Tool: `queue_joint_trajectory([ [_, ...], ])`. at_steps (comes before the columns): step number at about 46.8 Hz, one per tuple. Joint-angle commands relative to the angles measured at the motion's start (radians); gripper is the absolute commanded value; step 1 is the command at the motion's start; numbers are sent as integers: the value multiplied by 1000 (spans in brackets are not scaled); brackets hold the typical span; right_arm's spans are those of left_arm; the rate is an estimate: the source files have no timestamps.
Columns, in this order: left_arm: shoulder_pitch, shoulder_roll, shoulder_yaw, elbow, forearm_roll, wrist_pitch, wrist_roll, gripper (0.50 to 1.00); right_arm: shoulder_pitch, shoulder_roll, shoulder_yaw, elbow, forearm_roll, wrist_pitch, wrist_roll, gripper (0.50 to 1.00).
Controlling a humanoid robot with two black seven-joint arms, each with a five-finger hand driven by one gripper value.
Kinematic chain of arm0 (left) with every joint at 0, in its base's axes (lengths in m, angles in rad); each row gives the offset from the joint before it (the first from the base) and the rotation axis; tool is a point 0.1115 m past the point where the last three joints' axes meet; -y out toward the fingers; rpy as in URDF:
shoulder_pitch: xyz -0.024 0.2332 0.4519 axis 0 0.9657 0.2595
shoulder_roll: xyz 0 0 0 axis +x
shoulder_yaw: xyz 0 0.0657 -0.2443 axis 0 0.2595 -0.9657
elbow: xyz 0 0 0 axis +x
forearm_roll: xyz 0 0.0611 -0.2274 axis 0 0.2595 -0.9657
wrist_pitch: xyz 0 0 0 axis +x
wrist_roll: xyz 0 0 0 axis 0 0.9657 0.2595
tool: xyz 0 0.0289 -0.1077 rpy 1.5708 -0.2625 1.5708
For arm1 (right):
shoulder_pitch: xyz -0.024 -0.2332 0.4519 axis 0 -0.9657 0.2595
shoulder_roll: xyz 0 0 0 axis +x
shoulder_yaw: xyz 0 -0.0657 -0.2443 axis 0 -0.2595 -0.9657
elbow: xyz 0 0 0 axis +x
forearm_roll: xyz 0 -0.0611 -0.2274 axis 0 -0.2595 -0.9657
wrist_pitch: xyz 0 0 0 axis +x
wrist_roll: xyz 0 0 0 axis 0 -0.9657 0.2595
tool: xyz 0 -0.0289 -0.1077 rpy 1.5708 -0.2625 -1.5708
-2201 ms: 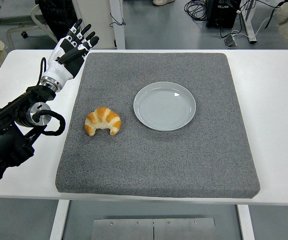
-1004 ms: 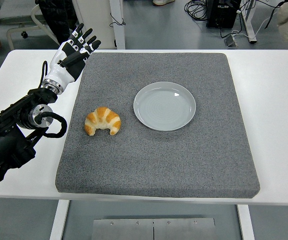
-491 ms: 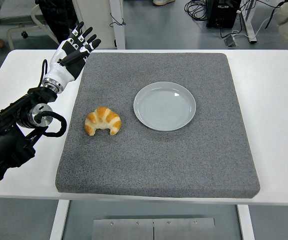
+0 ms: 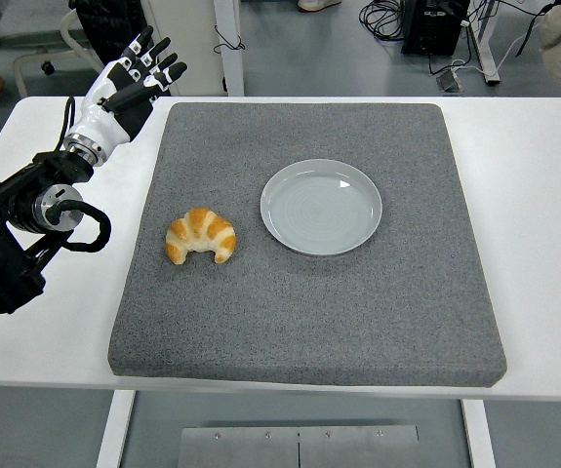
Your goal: Place the bread on the plate
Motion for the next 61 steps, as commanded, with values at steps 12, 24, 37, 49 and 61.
queue_joint_trajectory([
  [12,-77,221,158,-356,0,145,46,949,1,0,0,0,0,0,0,1000],
  [24,-275,370,506,-518,81,150,50,960,1,0,0,0,0,0,0,1000],
  [37,-445,459,744,-564,256,131,52,960,1,0,0,0,0,0,0,1000],
  [49,-377,479,755,-581,536,157,35,960,1,0,0,0,0,0,0,1000],
  [61,-255,476,714,-579,659,232,-3,960,-1,0,0,0,0,0,0,1000],
])
